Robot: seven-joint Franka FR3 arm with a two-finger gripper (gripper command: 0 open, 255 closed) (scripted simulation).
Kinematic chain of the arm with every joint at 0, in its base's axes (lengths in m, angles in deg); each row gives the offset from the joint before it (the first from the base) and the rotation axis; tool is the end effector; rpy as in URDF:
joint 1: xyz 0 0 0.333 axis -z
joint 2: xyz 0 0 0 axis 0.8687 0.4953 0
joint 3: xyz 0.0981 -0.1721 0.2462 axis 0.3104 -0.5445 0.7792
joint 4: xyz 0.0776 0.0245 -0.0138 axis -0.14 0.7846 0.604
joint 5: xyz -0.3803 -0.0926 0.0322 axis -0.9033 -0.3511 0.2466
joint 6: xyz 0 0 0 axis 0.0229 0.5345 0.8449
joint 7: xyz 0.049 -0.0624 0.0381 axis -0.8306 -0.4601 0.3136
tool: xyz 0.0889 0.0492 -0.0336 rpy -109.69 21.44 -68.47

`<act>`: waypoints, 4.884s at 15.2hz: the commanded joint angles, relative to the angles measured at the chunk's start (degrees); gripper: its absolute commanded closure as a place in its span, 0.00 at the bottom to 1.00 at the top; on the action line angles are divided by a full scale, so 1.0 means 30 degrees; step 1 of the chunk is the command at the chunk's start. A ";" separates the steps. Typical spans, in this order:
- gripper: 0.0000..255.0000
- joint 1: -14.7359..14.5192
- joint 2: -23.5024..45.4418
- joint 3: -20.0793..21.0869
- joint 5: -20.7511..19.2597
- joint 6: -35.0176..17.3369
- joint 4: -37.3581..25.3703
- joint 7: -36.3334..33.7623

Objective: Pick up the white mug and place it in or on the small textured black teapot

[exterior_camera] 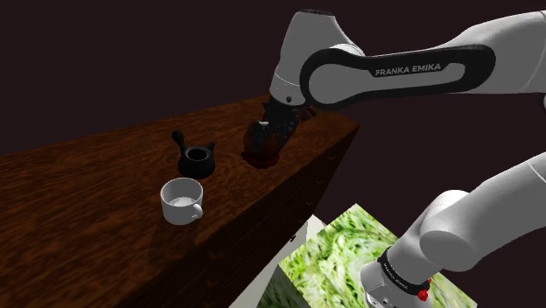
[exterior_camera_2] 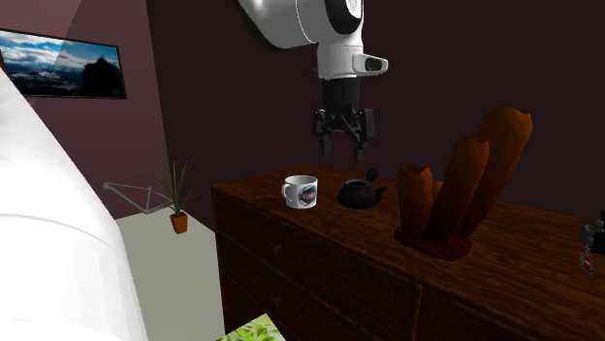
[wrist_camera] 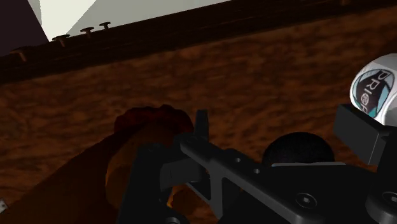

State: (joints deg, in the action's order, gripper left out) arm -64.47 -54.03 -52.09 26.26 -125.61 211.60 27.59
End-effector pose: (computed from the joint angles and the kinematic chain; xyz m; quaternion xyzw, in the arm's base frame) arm 0.4265 0.2278 0.4808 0.9991 0.0181 0.0379 0.0022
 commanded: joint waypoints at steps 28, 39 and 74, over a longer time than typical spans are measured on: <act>0.00 -0.2972 1.2661 0.1842 -0.4679 -0.3286 -0.7278 -0.6748; 1.00 -0.2971 1.2658 0.1843 -0.4677 -0.3283 -0.7277 -0.6746; 1.00 -0.2649 1.0114 0.2555 -0.3107 0.4127 -1.2446 -0.5938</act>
State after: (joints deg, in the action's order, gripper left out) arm -72.42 -23.59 -44.45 16.87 -113.78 174.70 9.75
